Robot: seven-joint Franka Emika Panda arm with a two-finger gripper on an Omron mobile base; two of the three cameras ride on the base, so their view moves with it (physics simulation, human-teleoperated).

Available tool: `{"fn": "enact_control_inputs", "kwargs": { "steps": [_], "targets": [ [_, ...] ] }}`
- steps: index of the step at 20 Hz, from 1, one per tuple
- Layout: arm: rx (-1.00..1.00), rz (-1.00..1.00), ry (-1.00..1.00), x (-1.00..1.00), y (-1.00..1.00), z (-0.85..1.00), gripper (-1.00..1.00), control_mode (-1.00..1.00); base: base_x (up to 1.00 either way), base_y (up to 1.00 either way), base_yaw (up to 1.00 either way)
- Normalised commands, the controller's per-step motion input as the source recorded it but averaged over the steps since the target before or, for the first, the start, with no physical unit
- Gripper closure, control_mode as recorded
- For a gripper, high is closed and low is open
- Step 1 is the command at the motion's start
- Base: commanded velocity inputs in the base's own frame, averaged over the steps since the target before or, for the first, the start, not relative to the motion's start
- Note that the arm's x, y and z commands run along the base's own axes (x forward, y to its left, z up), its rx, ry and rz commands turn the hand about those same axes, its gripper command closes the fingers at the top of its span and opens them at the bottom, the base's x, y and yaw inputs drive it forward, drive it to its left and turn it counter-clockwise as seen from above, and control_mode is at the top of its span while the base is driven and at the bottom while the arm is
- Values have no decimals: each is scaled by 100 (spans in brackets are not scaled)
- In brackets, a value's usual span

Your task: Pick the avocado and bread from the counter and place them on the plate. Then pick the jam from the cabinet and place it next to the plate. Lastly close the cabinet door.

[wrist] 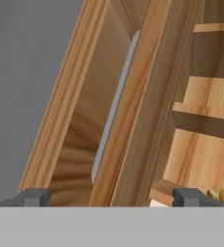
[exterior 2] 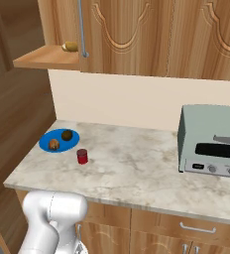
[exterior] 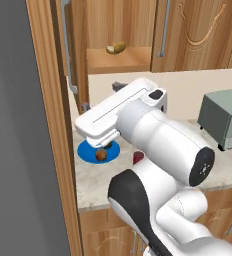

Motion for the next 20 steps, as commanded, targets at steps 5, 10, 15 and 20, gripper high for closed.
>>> {"fn": "enact_control_inputs", "kwargs": {
  "steps": [5, 10, 15, 20],
  "targets": [
    [1, -2, 1, 25, -4, -1, -100, -100, 0, 0, 0],
    [0, 0, 0, 36, 0, -8, -100, -100, 0, 0, 0],
    [0, 0, -1, 43, 0, -8, -100, -100, 0, 0, 0],
    [0, -5, -4, 35, 10, -11, -100, -100, 0, 0, 0]
  ]
}}
